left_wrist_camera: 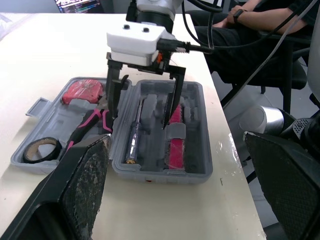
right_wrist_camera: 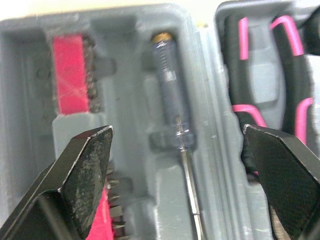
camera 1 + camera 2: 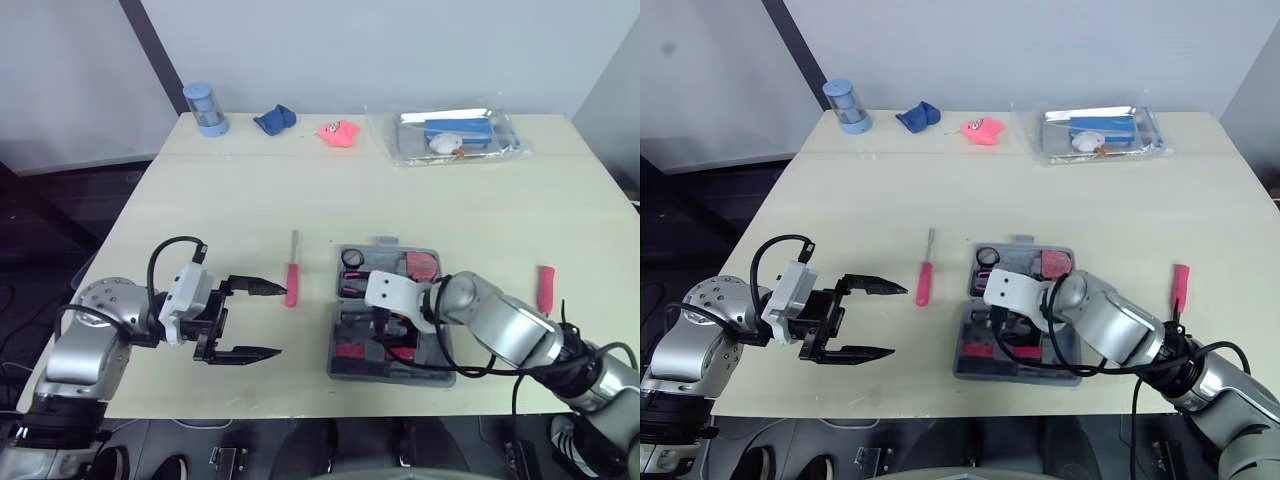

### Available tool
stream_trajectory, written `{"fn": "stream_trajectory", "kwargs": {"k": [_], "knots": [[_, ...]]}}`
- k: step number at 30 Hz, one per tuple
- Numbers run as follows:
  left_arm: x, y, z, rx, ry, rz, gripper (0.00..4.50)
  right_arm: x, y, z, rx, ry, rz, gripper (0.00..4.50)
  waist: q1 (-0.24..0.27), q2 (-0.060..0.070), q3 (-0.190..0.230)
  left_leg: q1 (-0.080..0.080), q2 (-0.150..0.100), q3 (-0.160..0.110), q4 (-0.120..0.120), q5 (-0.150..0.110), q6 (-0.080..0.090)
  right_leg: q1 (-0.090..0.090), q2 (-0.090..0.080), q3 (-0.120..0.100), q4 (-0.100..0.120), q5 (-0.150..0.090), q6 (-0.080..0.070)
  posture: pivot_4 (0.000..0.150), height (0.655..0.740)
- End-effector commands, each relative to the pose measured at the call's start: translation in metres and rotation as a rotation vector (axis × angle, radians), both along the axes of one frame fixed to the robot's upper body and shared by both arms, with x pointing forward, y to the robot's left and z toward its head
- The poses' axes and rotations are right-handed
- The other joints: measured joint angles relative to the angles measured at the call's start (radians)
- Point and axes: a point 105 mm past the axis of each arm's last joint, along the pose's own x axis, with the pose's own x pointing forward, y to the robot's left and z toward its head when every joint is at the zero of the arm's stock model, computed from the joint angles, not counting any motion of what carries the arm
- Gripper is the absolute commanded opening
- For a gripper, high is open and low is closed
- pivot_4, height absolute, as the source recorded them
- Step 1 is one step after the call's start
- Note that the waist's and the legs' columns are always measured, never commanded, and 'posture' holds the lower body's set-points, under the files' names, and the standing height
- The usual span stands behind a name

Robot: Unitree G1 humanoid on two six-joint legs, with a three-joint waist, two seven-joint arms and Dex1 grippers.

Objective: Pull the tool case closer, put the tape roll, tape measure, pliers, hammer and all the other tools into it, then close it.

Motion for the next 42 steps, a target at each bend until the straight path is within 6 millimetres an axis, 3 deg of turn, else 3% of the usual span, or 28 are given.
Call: {"fn": "stream_trajectory", "kwargs": {"k": [1,2,5,13,28,42], "knots": [[-0.005,-0.002,0.005,0.001,-0.025,-0.035,4.5,-0.001,0.005,0.021,0.084,-0.06,0.012,4.46,0.0,0.0,0.0,0.0,0.0,0.0,0.0,0.0,0.0,0.0,0.0,0.0,0.0,0.0,0.0,0.15,0.74],[-0.005,-0.002,0.005,0.001,-0.025,-0.035,4.5,-0.001,0.004,0.023,0.112,-0.06,0.004,4.46,0.0,0.0,0.0,0.0,0.0,0.0,0.0,0.0,0.0,0.0,0.0,0.0,0.0,0.0,0.0,0.15,0.74],[-0.005,-0.002,0.004,-0.001,-0.024,-0.033,4.5,-0.001,-0.002,0.022,0.157,-0.065,-0.008,3.64,0.002,0.0,0.0,0.0,0.0,0.0,0.0,0.0,0.0,0.0,0.0,0.0,0.0,0.0,0.0,0.15,0.74],[-0.004,-0.004,0.005,-0.01,-0.026,-0.03,4.5,0.004,-0.008,0.01,0.301,-0.063,-0.007,0.03,0.001,0.0,0.0,0.0,0.0,0.0,0.0,0.0,0.0,0.0,0.0,0.0,0.0,0.0,0.0,0.15,0.74],[-0.002,-0.003,0.008,-0.01,-0.029,-0.023,4.5,0.004,-0.014,-0.023,0.3,-0.017,0.012,0.03,0.001,0.0,0.0,0.0,0.0,0.001,0.0,0.0,0.0,0.0,0.0,0.0,0.0,0.0,0.0,0.15,0.74],[-0.002,-0.001,0.009,-0.011,-0.028,-0.018,4.5,-0.008,-0.041,-0.095,0.104,0.068,0.023,0.03,0.002,-0.005,-0.005,0.008,0.0,0.001,0.0,-0.002,0.003,0.007,0.001,0.001,0.0,0.0,0.0,0.15,0.74]]}}
